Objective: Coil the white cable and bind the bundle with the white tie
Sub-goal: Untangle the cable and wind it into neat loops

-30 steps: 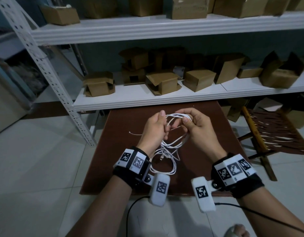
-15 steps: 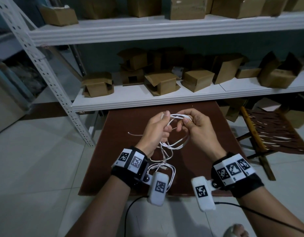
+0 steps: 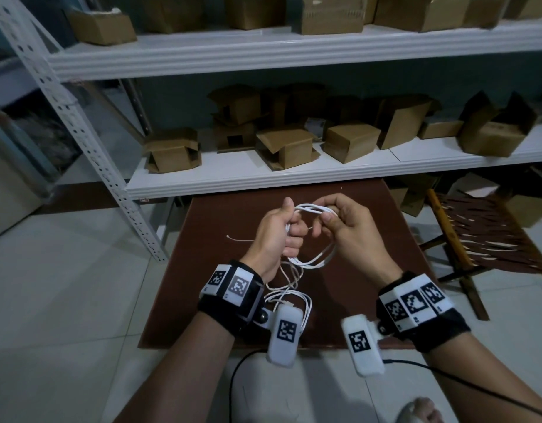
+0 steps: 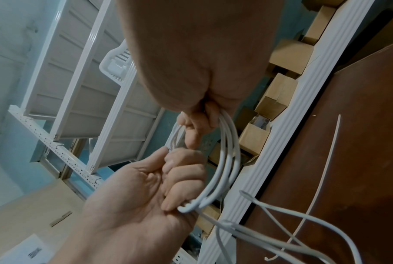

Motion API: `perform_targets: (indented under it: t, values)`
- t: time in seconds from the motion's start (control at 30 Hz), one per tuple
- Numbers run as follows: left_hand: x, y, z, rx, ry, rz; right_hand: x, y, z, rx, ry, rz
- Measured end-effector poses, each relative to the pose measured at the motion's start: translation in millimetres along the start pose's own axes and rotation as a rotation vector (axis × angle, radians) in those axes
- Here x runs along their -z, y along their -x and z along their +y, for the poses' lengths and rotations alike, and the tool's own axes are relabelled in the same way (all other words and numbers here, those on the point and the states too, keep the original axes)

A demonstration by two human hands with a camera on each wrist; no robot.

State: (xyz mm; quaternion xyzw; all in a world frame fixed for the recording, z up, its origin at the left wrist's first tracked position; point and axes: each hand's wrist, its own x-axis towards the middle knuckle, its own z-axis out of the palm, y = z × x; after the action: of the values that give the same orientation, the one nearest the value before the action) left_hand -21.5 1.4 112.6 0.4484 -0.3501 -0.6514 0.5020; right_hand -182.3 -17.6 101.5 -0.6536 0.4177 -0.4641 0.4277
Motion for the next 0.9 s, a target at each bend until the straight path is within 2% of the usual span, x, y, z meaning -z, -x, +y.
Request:
perform_targets:
  t: [0.27, 0.43, 0.6, 0.73, 0.8, 0.9]
  values:
    - [-1, -2, 3, -0.071, 0.074, 0.071, -6, -1, -3, 0.02, -0.075, -0.001]
    - [0, 2, 7, -0.185, 0.226, 0.137, -8, -3, -1, -0.03, -0.14, 0.093]
    - [4, -1, 12, -0.267, 0.383, 0.16, -21, 3, 2, -0.193, -0.143, 0.083]
    - [6, -1, 14, -0.313, 0.448, 0.176, -30, 13, -5, -0.424, -0.141, -0.08]
    - [6, -1, 14, -0.317, 0.495, 0.163, -36, 14, -9, -0.565, -0.315, -0.157]
    - [5, 1, 14, -0.308, 0.541, 0.16, -37, 10, -8, -0.632, -0.657, -0.238]
